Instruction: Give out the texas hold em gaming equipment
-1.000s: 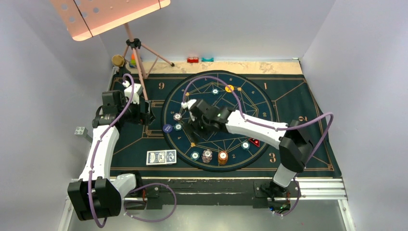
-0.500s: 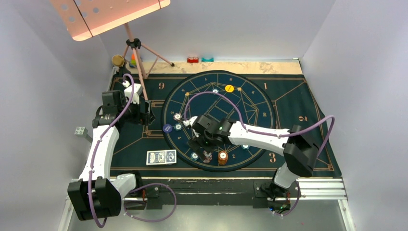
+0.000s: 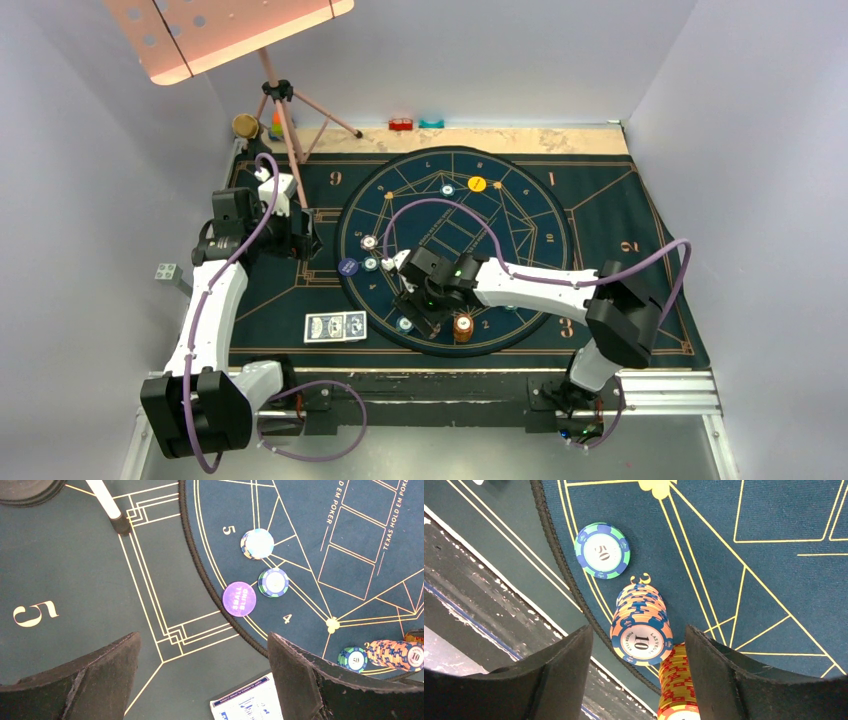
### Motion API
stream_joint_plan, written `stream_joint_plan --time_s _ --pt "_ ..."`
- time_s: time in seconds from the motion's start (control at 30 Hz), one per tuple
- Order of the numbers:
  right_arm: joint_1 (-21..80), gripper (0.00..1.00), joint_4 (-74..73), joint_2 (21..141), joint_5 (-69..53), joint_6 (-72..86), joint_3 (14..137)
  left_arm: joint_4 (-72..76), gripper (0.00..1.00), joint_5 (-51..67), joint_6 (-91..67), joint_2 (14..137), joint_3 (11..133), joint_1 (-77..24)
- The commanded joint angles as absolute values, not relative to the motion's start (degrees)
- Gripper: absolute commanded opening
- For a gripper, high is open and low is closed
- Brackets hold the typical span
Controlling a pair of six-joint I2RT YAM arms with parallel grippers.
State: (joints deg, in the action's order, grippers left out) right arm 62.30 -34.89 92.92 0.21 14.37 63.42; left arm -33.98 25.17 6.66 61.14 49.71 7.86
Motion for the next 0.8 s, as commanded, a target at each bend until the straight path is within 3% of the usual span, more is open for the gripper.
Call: stream_joint_plan --time_s 0.0,0.43,0.77 --pt "62.6 0.68 -33.2 93.1 -1.1 14.6 63.2 -33.0 1.00 26.2 7.5 60.4 50.1 8.3" --pt "62.6 0.58 -32.9 93.8 -0.8 14.5 62.5 -32.9 1.00 26.1 7.5 60.0 50.1 8.3" --pt "62.6 0.27 -33.6 93.3 -0.2 14.5 62.8 -32.9 1.00 26.1 7.5 59.8 50.0 8.3"
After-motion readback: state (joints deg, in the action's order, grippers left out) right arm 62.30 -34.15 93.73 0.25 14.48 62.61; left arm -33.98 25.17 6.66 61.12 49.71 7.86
